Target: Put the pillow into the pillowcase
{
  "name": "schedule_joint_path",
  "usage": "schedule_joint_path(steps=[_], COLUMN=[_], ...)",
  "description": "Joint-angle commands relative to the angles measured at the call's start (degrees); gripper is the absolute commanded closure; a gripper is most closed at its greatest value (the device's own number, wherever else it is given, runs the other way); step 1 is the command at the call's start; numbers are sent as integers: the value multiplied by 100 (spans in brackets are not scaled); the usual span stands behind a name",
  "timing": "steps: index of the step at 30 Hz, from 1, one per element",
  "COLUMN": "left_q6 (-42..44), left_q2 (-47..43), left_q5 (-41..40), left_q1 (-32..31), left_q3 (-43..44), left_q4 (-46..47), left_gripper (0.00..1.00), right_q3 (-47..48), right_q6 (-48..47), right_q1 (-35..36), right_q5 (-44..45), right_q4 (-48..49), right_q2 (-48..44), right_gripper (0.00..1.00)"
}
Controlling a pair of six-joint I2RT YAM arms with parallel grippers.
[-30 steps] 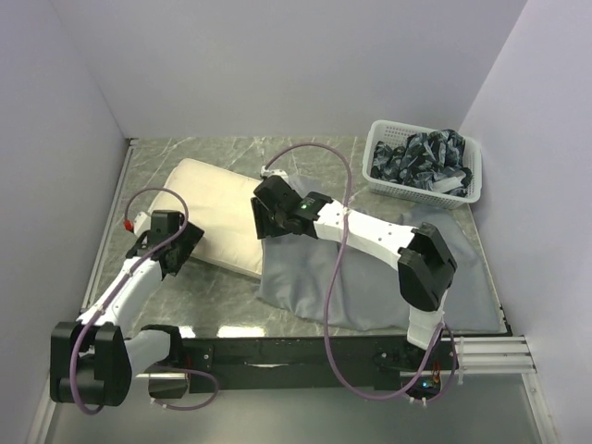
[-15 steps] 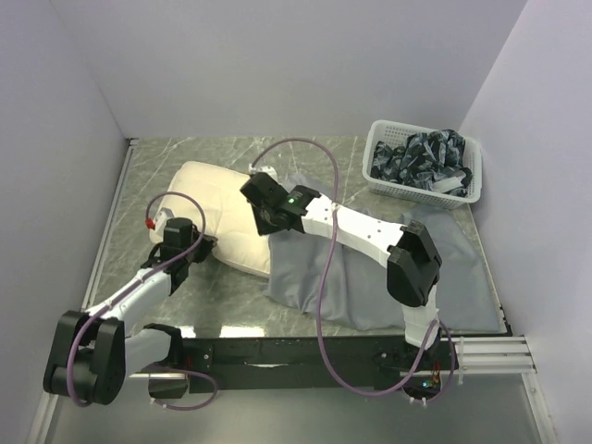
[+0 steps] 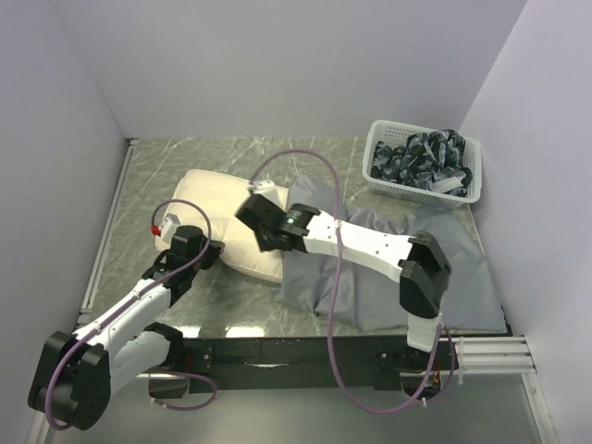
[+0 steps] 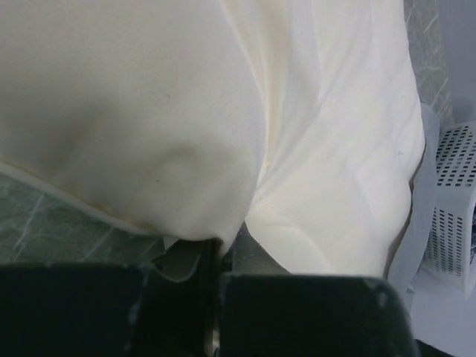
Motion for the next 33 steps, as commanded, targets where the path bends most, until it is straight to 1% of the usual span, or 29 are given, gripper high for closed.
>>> schedule_joint_path(steps=[1, 2, 6, 10, 12, 13, 15, 21, 24, 25, 27, 28, 30, 31, 33], left_q6=[-224, -232, -206, -162, -145, -136, -127, -101, -74, -66, -66, -66, -48, -39, -13], left_q2=[-316, -325, -378, -448, -448, -448, -440, -553, -659, -764, -870, -975, -1098, -1220, -1379], left_q5=[-260, -251, -251, -286, -295, -278, -278, -286, -348, -374, -488, -550, -838, -918, -1059], left_q1=[-42, -43, -60, -69, -69, -69, -69, -69, -69, -69, -78, -95, -209, -253, -393], left_q3=[99, 108, 152, 143, 143, 134, 125, 116, 134, 143, 160, 213, 274, 353, 441], left_q4=[-16, -24, -95, -104, -130, -130, -130, -191, -314, -376, -437, -481, -657, -710, -824], left_gripper=[99, 99, 99, 99, 99, 99, 99, 99, 99, 99, 99, 99, 99, 99, 99], right_q3=[-1158, -1447, -1863, -1662, -1495, -1424, -1301, -1660, -1889, -1898, -1741, -1331, -680, 63, 796], right_q6=[394, 464, 561, 526, 518, 526, 544, 667, 693, 676, 615, 518, 421, 290, 88], right_q1=[-149, -114, -122, -70, 44, 79, 159, 194, 194, 194, 203, 255, 369, 509, 677], right_q5=[585, 558, 435, 285, 373, 408, 532, 365, 339, 304, 146, 136, 162, 180, 163], right_q4=[152, 196, 346, 285, 258, 188, 100, 284, 284, 284, 258, 171, -249, -382, -637], right_q2=[-1062, -1132, -1046, -913, -974, -975, -922, -772, -799, -825, -825, -790, -536, -431, -149], right_gripper=[54, 52, 50, 53, 50, 46, 45, 45, 51, 62, 78, 88, 97, 100, 100])
